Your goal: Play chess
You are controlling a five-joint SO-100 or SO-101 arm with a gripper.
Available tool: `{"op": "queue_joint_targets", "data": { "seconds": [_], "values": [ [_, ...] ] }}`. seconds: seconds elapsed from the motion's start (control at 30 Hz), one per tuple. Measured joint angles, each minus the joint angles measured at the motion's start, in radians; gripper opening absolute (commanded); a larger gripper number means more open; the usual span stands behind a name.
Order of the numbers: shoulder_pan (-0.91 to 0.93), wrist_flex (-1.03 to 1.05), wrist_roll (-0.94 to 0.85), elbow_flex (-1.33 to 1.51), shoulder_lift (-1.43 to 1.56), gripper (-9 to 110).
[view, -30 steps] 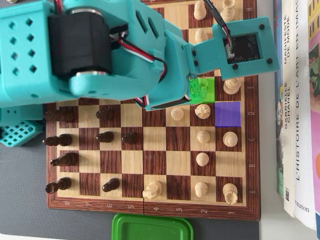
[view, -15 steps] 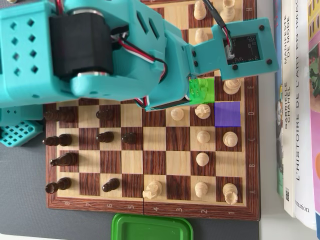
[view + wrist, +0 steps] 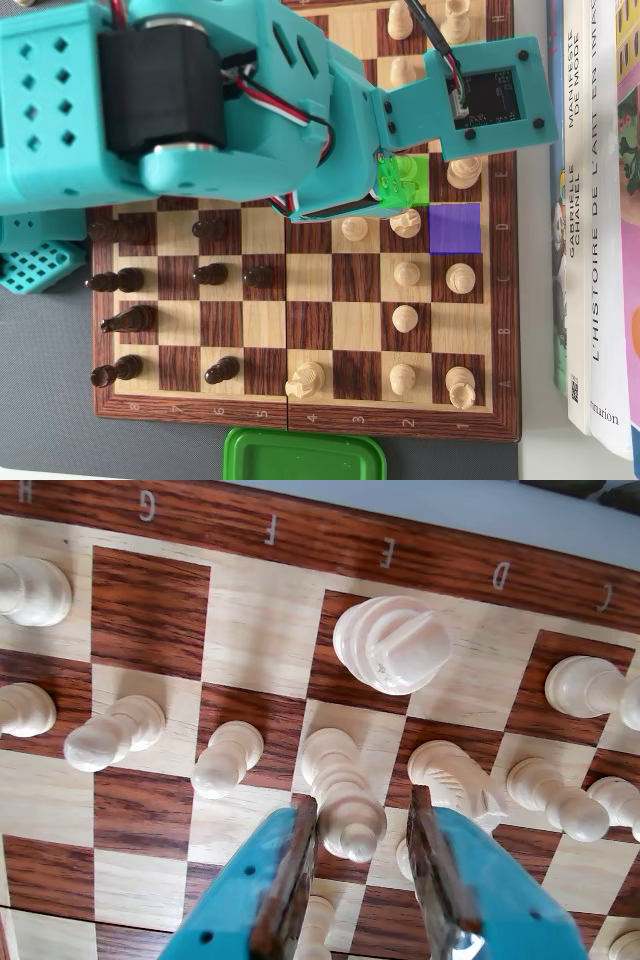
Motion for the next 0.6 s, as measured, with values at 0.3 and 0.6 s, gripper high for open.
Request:
{"op": "queue_joint_targets", "data": {
  "seconds": [0.3,0.6],
  "values": [
    [-0.008,0.000,0.000,0.000,0.011,14],
    [-0.018,0.000,0.000,0.000,0.112,14]
  ]
}}
